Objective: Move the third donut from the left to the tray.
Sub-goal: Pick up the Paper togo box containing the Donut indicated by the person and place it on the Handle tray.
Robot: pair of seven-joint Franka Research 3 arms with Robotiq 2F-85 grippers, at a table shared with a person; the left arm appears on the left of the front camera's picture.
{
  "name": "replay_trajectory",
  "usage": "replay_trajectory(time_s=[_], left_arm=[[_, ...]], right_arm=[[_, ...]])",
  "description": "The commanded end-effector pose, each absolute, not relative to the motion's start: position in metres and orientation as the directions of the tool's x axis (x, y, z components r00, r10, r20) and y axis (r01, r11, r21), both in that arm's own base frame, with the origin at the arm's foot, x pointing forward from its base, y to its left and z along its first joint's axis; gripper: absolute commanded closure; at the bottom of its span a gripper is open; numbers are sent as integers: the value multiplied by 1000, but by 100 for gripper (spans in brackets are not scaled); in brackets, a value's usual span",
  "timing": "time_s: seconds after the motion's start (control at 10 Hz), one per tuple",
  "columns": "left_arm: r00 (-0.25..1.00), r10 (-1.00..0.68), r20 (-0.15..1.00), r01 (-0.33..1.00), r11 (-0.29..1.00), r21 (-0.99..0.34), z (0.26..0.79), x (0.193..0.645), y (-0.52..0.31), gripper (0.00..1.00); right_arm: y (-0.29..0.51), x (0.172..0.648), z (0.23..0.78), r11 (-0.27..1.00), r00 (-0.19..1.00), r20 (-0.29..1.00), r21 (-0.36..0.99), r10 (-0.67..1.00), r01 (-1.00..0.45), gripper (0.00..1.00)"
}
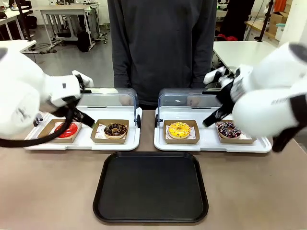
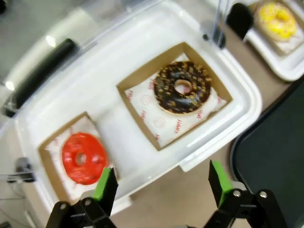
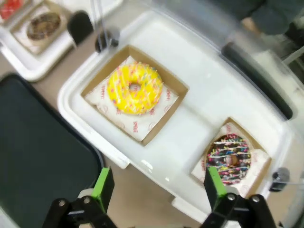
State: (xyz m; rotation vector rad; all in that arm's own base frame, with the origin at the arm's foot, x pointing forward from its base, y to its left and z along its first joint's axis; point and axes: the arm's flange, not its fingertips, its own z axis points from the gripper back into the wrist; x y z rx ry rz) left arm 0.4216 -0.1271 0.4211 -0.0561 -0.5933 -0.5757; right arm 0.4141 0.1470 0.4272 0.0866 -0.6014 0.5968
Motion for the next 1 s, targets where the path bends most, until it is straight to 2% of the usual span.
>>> replay_trajectory(time_s=[0.0,0.2,0.4,0.7,0.9], left_arm=[[664,-532,526,607,794,37,462,439,-84,0],[602,-575,553,718,694,-60,480,447,-38,0],[500,-563,658,799,593,-100,492,441,17,0],[397,-417,818,851,501,-157,477,441,109,0],[339,-350,873,866,479,-144,466,434,149,0]], right_arm=[[92,424,480,816,664,586,8,464,-577,0],[36,411,507,759,610,641,63,467,-648,0],[-24,388,527,680,508,717,65,477,-731,0],[-113,367,530,624,405,819,74,408,-778,0],[-160,358,520,615,358,880,100,311,-782,0]])
